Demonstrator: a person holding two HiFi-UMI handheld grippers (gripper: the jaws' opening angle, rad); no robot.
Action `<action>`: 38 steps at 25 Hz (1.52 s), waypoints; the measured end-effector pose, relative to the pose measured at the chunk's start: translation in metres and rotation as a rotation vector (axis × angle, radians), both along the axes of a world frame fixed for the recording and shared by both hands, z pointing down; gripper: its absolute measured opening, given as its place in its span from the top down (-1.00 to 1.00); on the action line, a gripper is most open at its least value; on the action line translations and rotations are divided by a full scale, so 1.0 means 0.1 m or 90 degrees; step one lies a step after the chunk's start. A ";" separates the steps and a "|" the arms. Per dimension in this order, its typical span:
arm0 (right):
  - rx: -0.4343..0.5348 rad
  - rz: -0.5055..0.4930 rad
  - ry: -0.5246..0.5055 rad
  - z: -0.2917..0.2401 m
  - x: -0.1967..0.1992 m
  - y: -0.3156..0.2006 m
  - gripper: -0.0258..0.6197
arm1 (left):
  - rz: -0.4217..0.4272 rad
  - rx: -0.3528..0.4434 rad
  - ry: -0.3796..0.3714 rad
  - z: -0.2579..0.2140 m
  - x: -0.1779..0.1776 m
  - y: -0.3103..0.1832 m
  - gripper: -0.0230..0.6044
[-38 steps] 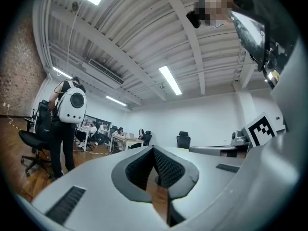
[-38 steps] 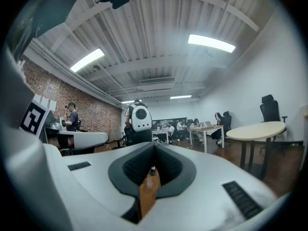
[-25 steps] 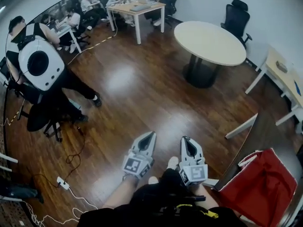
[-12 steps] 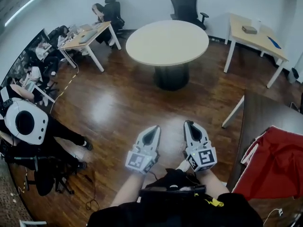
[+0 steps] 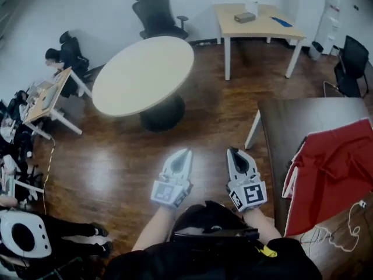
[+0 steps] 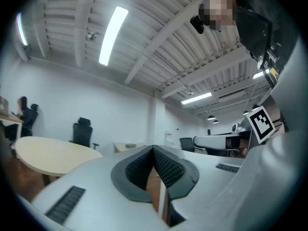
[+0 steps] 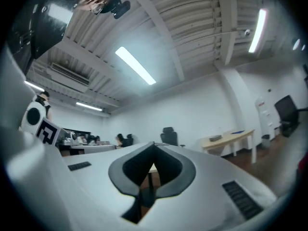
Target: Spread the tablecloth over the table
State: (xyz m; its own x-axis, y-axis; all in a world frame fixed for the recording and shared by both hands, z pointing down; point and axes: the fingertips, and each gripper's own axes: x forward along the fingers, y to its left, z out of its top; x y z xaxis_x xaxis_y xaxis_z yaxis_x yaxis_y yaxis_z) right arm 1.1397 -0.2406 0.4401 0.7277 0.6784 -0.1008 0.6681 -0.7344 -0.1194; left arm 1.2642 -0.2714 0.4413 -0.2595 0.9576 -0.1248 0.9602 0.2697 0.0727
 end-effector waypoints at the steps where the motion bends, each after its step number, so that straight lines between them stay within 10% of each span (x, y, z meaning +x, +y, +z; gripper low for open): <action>1: 0.009 0.065 -0.003 0.05 -0.27 0.15 0.91 | 0.060 0.009 0.000 0.05 -0.21 0.25 0.94; 12: 0.028 0.598 -0.058 0.11 -2.50 0.64 0.91 | 0.622 0.027 0.002 0.27 -2.85 1.74 0.94; 21: 0.109 0.950 -0.060 0.34 -3.22 -0.28 0.91 | 0.904 0.046 0.069 0.61 -3.82 1.48 0.94; 26: 0.168 1.002 -0.060 0.70 -3.36 -0.55 0.91 | 0.965 0.078 0.120 0.92 -4.17 1.28 0.94; 38: 0.297 0.903 -0.095 1.63 -4.26 -0.17 0.90 | 0.890 0.129 0.390 2.06 -5.02 1.57 0.71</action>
